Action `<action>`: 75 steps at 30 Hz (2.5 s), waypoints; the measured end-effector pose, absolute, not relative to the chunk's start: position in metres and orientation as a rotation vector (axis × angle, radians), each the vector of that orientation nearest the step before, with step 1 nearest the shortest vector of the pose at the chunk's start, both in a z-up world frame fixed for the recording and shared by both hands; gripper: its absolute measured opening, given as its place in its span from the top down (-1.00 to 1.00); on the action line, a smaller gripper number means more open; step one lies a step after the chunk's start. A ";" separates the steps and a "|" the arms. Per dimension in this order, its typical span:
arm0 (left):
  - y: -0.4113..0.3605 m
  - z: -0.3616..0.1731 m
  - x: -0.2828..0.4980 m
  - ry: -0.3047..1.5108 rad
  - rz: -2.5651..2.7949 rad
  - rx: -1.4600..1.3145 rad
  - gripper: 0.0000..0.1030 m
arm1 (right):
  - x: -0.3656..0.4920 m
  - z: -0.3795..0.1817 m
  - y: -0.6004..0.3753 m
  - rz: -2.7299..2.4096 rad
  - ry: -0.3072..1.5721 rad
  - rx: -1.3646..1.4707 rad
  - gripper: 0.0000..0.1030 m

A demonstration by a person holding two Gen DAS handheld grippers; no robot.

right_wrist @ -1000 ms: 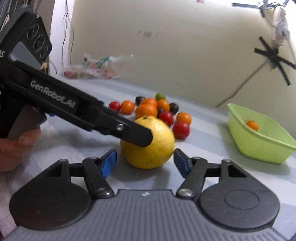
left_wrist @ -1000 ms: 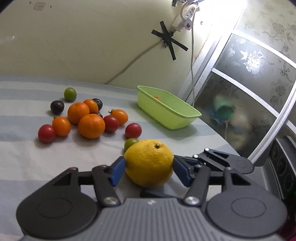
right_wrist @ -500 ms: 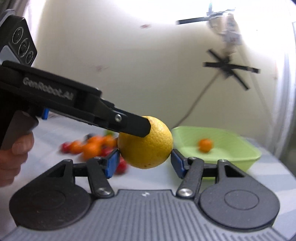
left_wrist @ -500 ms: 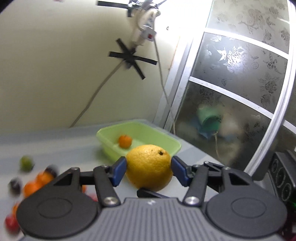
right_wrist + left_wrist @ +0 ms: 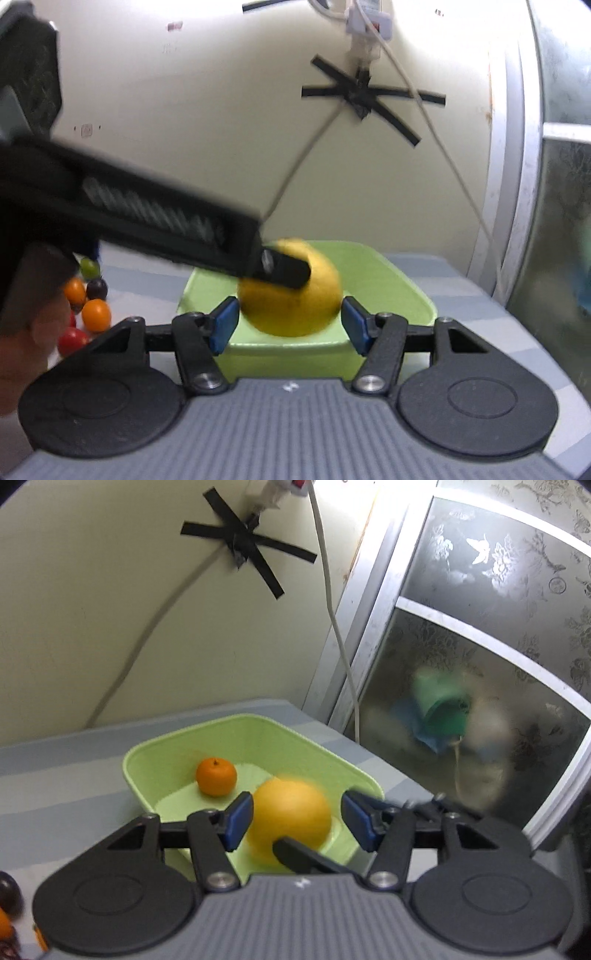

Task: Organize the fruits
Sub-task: 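Lower the grapefruit into the green basket and open both tools, then grasp a red cherry tomato with the left tool while the right tool grasps a green lime, then drop the tomato and lime into the green basket, opening both tools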

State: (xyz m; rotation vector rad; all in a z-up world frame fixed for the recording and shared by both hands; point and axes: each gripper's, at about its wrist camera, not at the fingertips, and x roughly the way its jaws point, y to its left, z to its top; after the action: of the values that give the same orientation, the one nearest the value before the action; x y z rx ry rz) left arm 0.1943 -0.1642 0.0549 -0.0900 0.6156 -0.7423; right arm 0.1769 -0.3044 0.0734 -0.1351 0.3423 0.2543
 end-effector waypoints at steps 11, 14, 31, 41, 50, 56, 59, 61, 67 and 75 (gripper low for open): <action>-0.067 0.090 0.125 0.460 -0.612 -0.200 -0.06 | 0.176 0.081 -0.325 0.264 0.300 0.004 -0.43; -0.009 0.096 0.100 0.422 -0.505 -0.219 -0.06 | 0.177 0.082 -0.329 0.235 0.286 0.034 -0.17; 0.097 0.023 0.074 0.553 -0.293 -0.156 -0.09 | 0.104 0.063 -0.206 0.587 0.523 -0.052 0.23; 0.067 0.015 0.094 0.646 -0.306 -0.011 0.49 | 0.122 0.050 -0.177 0.544 0.629 -0.129 0.22; 0.054 0.012 0.060 0.638 -0.352 -0.037 0.49 | 0.110 0.051 -0.184 0.573 0.615 -0.122 0.46; 0.004 0.013 0.041 0.643 -0.491 -0.019 0.49 | 0.088 0.052 -0.209 0.559 0.572 -0.096 0.46; -0.027 0.013 0.046 0.641 -0.540 0.003 0.48 | 0.084 0.053 -0.229 0.518 0.558 -0.078 0.46; -0.046 0.014 0.053 0.641 -0.560 0.025 0.48 | 0.085 0.051 -0.240 0.492 0.567 -0.065 0.46; -0.082 0.027 0.084 0.653 -0.609 -0.027 0.48 | 0.095 0.057 -0.284 0.403 0.509 0.004 0.46; -0.135 0.059 0.153 0.583 -0.605 -0.087 0.48 | 0.143 0.077 -0.324 0.267 0.331 0.039 0.45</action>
State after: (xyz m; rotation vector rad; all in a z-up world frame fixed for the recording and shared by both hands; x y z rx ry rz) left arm 0.1534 -0.1353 0.0585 -0.0871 0.5830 -0.6054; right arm 0.1435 -0.3243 0.0769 0.0392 0.3313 0.2672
